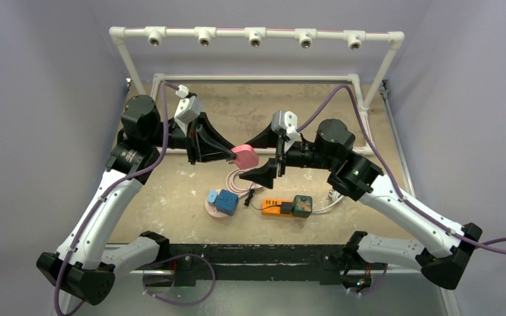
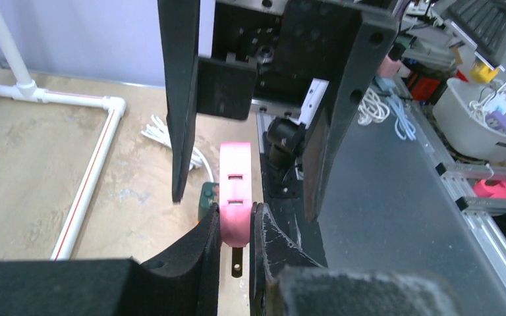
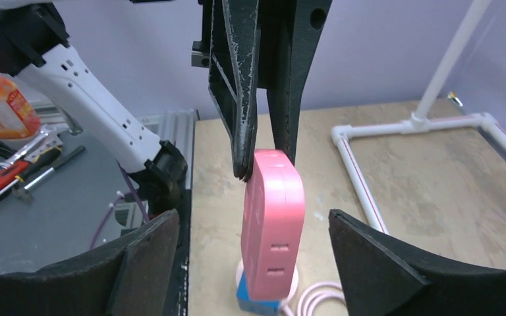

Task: Insert the plug

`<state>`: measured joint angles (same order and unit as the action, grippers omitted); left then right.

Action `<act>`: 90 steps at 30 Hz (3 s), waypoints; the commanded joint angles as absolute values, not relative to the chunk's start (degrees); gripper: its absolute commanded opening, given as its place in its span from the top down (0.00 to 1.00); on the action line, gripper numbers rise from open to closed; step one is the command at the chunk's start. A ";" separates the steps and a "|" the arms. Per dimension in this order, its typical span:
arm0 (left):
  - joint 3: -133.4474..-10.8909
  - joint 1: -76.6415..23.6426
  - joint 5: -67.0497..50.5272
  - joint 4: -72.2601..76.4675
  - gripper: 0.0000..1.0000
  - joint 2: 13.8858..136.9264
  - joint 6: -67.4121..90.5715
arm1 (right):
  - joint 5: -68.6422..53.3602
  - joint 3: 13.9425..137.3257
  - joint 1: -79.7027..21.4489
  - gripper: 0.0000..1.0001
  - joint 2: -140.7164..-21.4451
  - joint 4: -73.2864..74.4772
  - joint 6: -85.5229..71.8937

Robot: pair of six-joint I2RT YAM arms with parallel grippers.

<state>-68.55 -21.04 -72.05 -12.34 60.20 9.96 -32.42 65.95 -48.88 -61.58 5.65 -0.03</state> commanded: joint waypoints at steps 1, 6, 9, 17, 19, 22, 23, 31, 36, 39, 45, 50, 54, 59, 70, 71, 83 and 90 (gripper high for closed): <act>-68.27 -20.92 -73.28 1.15 1.00 60.17 22.96 | -37.40 66.79 -47.80 0.20 -64.83 -4.35 -3.32; -67.93 -20.92 -73.16 0.72 1.00 59.57 22.05 | -42.14 68.67 -47.38 0.29 -66.77 -5.88 -3.66; -68.62 -20.92 -73.26 -3.38 1.00 59.76 19.02 | -44.25 69.66 -47.26 0.44 -67.55 -5.21 -4.03; -69.32 -20.92 -72.85 -10.10 1.00 59.94 12.17 | -45.05 69.83 -47.11 0.48 -65.76 -4.20 -3.98; -69.50 -20.92 -72.56 -10.28 1.00 59.94 11.72 | -45.47 70.36 -47.11 0.64 -66.10 -3.25 -3.84; -69.65 -20.85 -72.18 -10.20 1.00 59.95 11.52 | -45.72 71.89 -47.11 0.92 -67.67 -0.97 -3.70; -69.69 -20.91 -72.16 -10.21 1.00 60.02 11.48 | -45.78 72.49 -47.11 0.99 -68.35 -0.22 -3.67; -69.79 -20.92 -71.30 -10.30 1.00 59.77 10.66 | -47.07 74.62 -47.11 0.93 -71.49 4.04 -3.69; -69.97 -20.86 -70.84 -10.27 1.00 59.77 10.46 | -48.19 74.31 -47.11 0.84 -71.63 3.87 -3.87; -69.98 -20.87 -70.68 -10.20 1.00 59.79 10.46 | -48.32 74.27 -47.11 0.78 -71.63 3.95 -3.94; -70.05 -20.87 -70.41 -9.72 1.00 59.69 10.72 | -48.30 74.77 -47.11 0.65 -71.81 3.88 -4.43; -69.97 -20.90 -70.40 -9.68 1.00 59.55 10.69 | -48.64 74.96 -47.11 0.77 -71.94 3.57 -4.55; -69.93 -20.87 -70.20 -10.61 1.00 59.34 9.65 | -47.99 74.93 -46.90 1.00 -71.20 4.19 -3.46; -71.10 -20.83 -66.84 -22.37 0.51 59.53 -0.83 | -44.05 74.90 -44.86 1.00 -69.18 9.03 -1.89; -67.88 -20.83 -54.08 -69.25 0.01 69.82 -61.95 | -28.71 80.45 -44.34 0.94 -73.53 33.33 5.65; -66.46 -20.83 -53.23 -70.92 0.01 70.47 -65.94 | -27.88 80.62 -44.34 0.91 -73.99 34.54 6.00; -57.71 -20.87 -51.79 -66.25 0.01 77.04 -82.55 | -19.14 82.14 -44.37 1.00 -77.79 41.02 0.49; -52.73 -24.71 -47.69 -49.50 0.01 76.10 -66.87 | -15.35 81.24 -43.45 1.00 -75.79 41.63 -4.57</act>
